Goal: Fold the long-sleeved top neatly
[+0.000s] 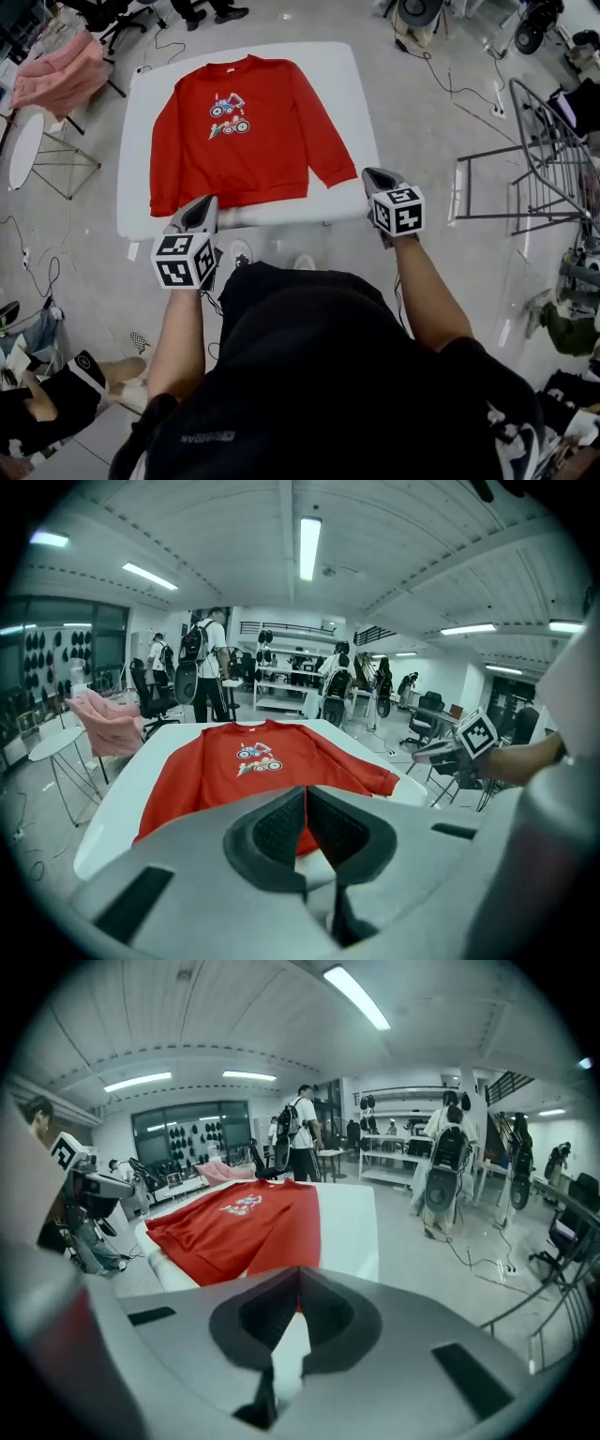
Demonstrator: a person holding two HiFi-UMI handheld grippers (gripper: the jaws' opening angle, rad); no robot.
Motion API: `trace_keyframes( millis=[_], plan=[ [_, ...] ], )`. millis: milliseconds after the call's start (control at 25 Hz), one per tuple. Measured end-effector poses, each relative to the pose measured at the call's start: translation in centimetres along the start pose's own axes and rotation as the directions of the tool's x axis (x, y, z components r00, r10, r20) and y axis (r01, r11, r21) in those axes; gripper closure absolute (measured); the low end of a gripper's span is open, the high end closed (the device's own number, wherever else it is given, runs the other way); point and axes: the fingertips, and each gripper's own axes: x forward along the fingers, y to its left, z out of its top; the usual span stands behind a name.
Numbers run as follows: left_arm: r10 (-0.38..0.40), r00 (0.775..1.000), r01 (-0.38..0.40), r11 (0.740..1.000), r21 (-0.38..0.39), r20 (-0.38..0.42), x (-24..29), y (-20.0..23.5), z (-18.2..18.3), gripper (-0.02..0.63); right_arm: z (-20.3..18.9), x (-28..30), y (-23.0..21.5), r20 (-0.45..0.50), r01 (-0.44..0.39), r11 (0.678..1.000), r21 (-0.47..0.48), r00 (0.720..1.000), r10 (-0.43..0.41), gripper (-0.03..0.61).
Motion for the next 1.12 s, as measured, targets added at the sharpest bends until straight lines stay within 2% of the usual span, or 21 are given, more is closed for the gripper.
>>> trace_keyframes(
  millis=[120,240,440,640,920,1040,1120],
  plan=[
    [0.009,1.0,-0.009,1.0,0.011,-0.002,-0.2,-0.6,0.0,0.604,-3.0,2.0,-0.6,-0.094,-0.013,0.999,0.045,0.995,0.017,0.563],
    [0.023,1.0,-0.023,0.999,0.028,-0.016,-0.6,-0.9,-0.4,0.604,-5.0,4.0,-0.5,-0.158,-0.039,0.994,0.102,0.986,0.055,0.511],
    [0.038,0.999,-0.037,0.999,0.026,-0.025,-1.0,-0.3,-0.8,0.604,-5.0,4.7,-0.7,-0.127,-0.039,0.979,0.198,0.99,0.065,0.492],
    [0.043,0.998,-0.042,0.999,0.021,-0.034,-1.4,-0.1,-1.3,0.604,-5.6,5.4,-0.6,-0.142,-0.058,0.941,0.335,0.984,0.111,0.463],
    [0.043,0.999,-0.043,0.999,0.025,-0.027,-1.3,0.1,-0.5,0.604,-6.6,6.1,-1.6,-0.18,-0.03,0.939,0.341,0.979,0.097,0.489],
    [0.044,0.999,-0.043,0.999,0.029,-0.03,-1.2,0.2,-0.5,0.604,-6.4,6.0,-1.6,-0.156,-0.059,0.935,0.35,0.98,0.121,0.549],
    [0.042,0.999,-0.041,0.999,0.03,-0.034,-1.0,0.3,-0.5,0.604,-5.8,5.7,-1.5,-0.115,-0.096,0.926,0.365,0.982,0.147,0.557]
  ],
)
